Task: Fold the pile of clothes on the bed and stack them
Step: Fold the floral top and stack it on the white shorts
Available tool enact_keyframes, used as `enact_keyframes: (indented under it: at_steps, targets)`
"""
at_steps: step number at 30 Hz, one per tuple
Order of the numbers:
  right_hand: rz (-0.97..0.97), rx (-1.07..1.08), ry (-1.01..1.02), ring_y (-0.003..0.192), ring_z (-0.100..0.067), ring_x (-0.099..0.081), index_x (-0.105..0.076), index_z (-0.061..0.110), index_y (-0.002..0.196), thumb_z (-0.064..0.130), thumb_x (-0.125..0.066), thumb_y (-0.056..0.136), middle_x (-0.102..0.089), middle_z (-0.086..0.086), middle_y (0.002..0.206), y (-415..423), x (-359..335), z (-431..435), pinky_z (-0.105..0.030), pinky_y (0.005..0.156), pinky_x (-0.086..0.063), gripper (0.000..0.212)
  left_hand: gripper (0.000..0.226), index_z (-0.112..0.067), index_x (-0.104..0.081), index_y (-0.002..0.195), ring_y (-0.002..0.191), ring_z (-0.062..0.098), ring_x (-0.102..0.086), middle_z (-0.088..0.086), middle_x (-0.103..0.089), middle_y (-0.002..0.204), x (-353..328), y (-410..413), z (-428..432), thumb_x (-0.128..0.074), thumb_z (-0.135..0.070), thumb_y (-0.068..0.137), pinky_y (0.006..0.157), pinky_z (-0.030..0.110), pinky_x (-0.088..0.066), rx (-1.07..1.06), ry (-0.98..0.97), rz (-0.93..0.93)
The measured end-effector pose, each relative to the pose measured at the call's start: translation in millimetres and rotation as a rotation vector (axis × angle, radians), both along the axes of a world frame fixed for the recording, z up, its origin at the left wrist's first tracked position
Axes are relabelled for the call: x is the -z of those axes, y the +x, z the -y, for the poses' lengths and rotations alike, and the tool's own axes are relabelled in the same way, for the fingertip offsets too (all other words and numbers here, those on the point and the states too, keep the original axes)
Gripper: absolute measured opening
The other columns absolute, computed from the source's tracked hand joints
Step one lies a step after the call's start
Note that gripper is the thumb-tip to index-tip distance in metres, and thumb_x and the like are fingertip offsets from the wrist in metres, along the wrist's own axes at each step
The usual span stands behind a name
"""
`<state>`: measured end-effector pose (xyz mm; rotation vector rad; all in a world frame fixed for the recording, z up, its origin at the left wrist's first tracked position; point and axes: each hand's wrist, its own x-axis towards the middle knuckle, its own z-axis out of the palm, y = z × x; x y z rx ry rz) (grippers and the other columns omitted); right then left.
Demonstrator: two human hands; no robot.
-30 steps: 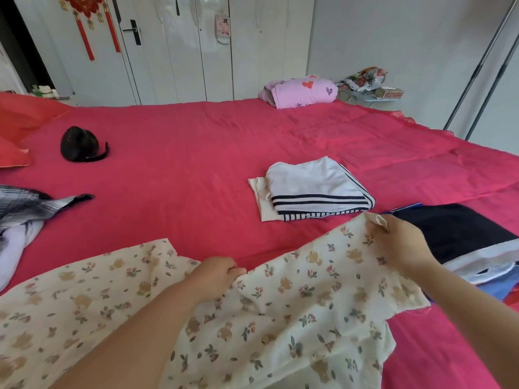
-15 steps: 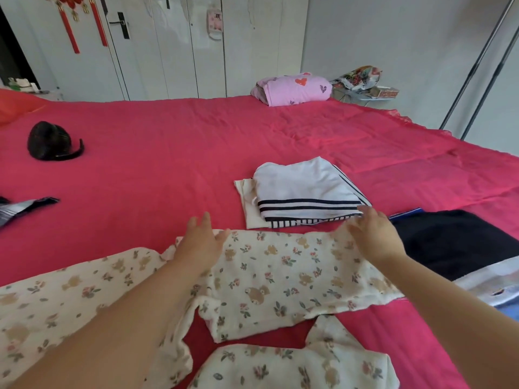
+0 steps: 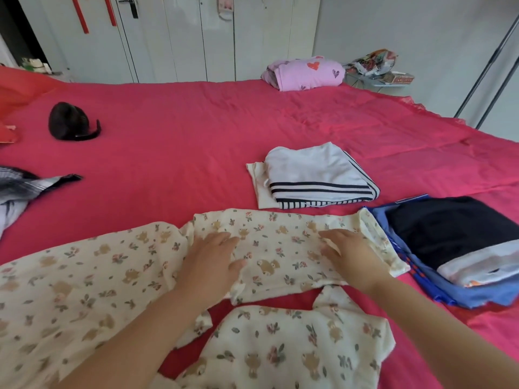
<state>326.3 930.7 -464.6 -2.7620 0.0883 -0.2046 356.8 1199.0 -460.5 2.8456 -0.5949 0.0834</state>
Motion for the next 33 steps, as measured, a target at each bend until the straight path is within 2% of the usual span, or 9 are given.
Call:
enact_keyframes:
  at_steps: [3, 6, 10, 16, 20, 23, 25, 28, 33]
  targets:
    - [-0.064, -0.020, 0.044, 0.101, -0.010, -0.055, -0.062, 0.026, 0.116, 0.032, -0.047, 0.095, -0.061, 0.006, 0.111, -39, -5, -8, -0.013, 0.072, -0.031, 0.026, 0.035, -0.029, -0.057, 0.117, 0.110, 0.005, -0.048, -0.017, -0.054, 0.117, -8, -48, -10, -0.041, -0.047, 0.092, 0.091, 0.020, -0.039, 0.015, -0.243, 0.077]
    - [-0.207, -0.046, 0.102, 0.101, -0.008, -0.054, -0.061, 0.032, 0.112, 0.038, -0.050, 0.092, -0.056, 0.012, 0.106, -77, -4, -14, -0.009, 0.074, -0.034, 0.024, 0.030, -0.033, -0.054, 0.086, 0.074, -0.001, -0.047, -0.019, -0.052, 0.081, -3, -94, -23, -0.036, -0.058, 0.087, 0.062, 0.014, -0.038, -0.011, -0.176, -0.033]
    - [-0.249, -0.037, 0.054, 0.121, -0.013, -0.045, -0.049, 0.028, 0.132, 0.038, -0.057, 0.089, -0.048, 0.006, 0.129, -111, -7, -24, -0.023, 0.103, -0.035, 0.046, 0.055, -0.029, -0.046, 0.128, 0.109, 0.009, -0.051, -0.012, -0.052, 0.123, 8, -121, -34, -0.043, -0.064, 0.085, 0.089, 0.025, -0.043, -0.110, -0.002, -0.257]
    - [-0.153, 0.041, 0.018, 0.105, -0.014, -0.057, -0.067, 0.021, 0.113, 0.002, -0.051, 0.086, -0.065, 0.004, 0.114, -136, -41, -31, -0.015, 0.084, -0.037, 0.036, 0.016, -0.022, -0.054, 0.094, 0.066, 0.005, -0.050, -0.010, -0.052, 0.077, -11, -131, -35, -0.047, -0.036, 0.095, 0.051, 0.017, -0.030, -0.144, -0.247, -0.340]
    - [-0.034, 0.185, -0.049, 0.085, -0.023, -0.061, -0.072, 0.011, 0.091, 0.021, -0.055, 0.089, -0.070, -0.008, 0.089, -146, -77, -3, -0.025, 0.063, -0.033, 0.020, 0.030, -0.023, -0.057, 0.122, 0.075, 0.001, -0.049, -0.015, -0.056, 0.102, -33, -123, -61, -0.052, -0.032, 0.093, 0.060, 0.013, -0.035, -0.166, -0.441, -0.272]
    - [-0.042, 0.293, -0.024, 0.056, -0.022, -0.046, -0.052, 0.004, 0.057, 0.033, -0.053, 0.091, -0.050, -0.010, 0.056, -151, -89, 3, -0.032, 0.051, -0.028, 0.045, 0.033, -0.021, -0.055, 0.125, 0.088, 0.007, -0.051, -0.006, -0.060, 0.115, -43, -118, -70, -0.054, -0.029, 0.093, 0.069, 0.020, -0.038, -0.212, -0.461, -0.193]
    - [-0.152, 0.313, -0.064, 0.059, -0.019, -0.047, -0.048, 0.009, 0.061, 0.033, -0.045, 0.096, -0.048, -0.005, 0.057, -155, -87, -1, -0.031, 0.051, -0.028, 0.043, 0.040, -0.020, -0.050, 0.131, 0.105, 0.013, -0.051, 0.002, -0.054, 0.128, -44, -121, -67, -0.054, -0.030, 0.092, 0.085, 0.025, -0.040, -0.241, -0.389, -0.204]
    - [-0.289, 0.281, -0.175, 0.099, -0.021, -0.058, -0.055, 0.007, 0.109, 0.013, -0.032, 0.098, -0.061, -0.010, 0.105, -162, -76, -8, -0.031, 0.075, -0.042, 0.026, 0.057, -0.021, -0.039, 0.139, 0.126, 0.021, -0.041, 0.003, -0.044, 0.139, -42, -142, -58, -0.053, -0.043, 0.089, 0.105, 0.040, -0.036, -0.219, -0.262, -0.086]
    - [-0.218, 0.329, 0.116, 0.061, -0.019, -0.044, -0.050, 0.006, 0.063, 0.015, -0.041, 0.096, -0.044, -0.005, 0.061, -177, -50, -9, -0.028, 0.050, -0.029, 0.035, 0.097, -0.035, -0.016, 0.145, 0.138, 0.013, -0.014, -0.009, -0.017, 0.151, -16, -202, -21, -0.022, -0.086, 0.063, 0.113, 0.038, -0.012, 0.096, -0.066, -0.138]
